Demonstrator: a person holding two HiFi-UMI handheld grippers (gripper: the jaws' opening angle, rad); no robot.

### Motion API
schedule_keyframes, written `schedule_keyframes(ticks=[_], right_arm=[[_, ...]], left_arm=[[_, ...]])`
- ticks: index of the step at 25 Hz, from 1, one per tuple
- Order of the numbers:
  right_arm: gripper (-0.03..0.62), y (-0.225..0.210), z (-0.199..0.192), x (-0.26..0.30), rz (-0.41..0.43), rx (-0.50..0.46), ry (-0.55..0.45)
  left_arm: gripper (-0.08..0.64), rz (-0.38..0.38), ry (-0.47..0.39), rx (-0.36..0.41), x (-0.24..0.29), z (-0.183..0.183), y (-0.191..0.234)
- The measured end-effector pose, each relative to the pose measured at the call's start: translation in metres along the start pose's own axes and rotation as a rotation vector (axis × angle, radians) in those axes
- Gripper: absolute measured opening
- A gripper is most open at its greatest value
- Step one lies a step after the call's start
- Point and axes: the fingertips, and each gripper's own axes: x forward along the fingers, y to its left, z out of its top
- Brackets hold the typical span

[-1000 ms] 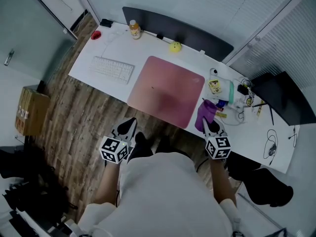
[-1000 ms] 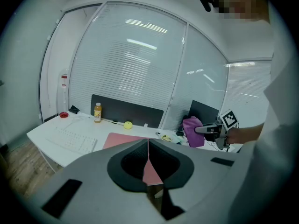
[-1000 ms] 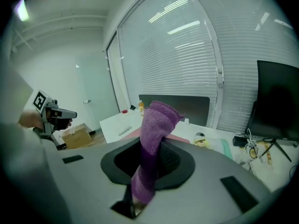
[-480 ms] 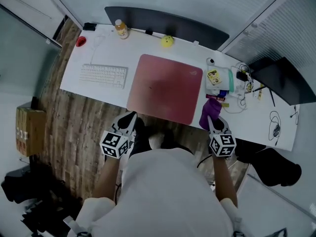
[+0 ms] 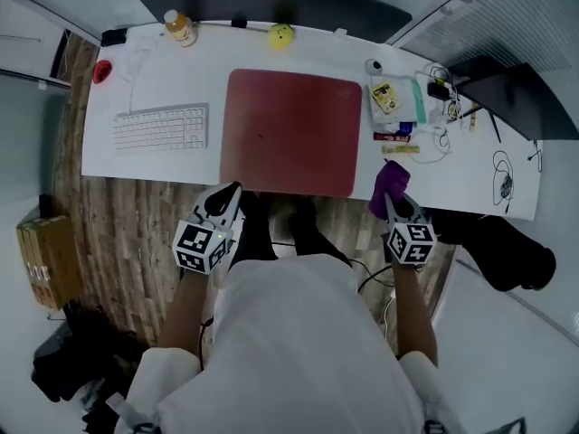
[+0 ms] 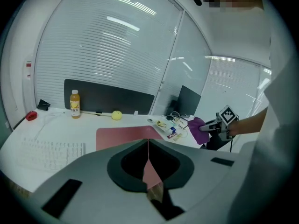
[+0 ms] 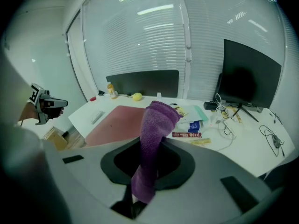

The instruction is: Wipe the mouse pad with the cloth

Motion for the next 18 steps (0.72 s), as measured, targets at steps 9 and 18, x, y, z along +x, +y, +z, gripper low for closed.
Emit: schedule_keyframes(ticks=[9,18], right_arm=[[0.075,-0.006,-0.046,0.044,-0.066,0.023,0.131],[0.075,-0.014,-0.096,0.087,-0.154,0.037,0.253]], left_arm=[[0.02,-0.129,0.091,0.017,0.027,-0.021,0.004],[0.02,-0.168,0.129,-0.028,0.032,-0.042,0.015]])
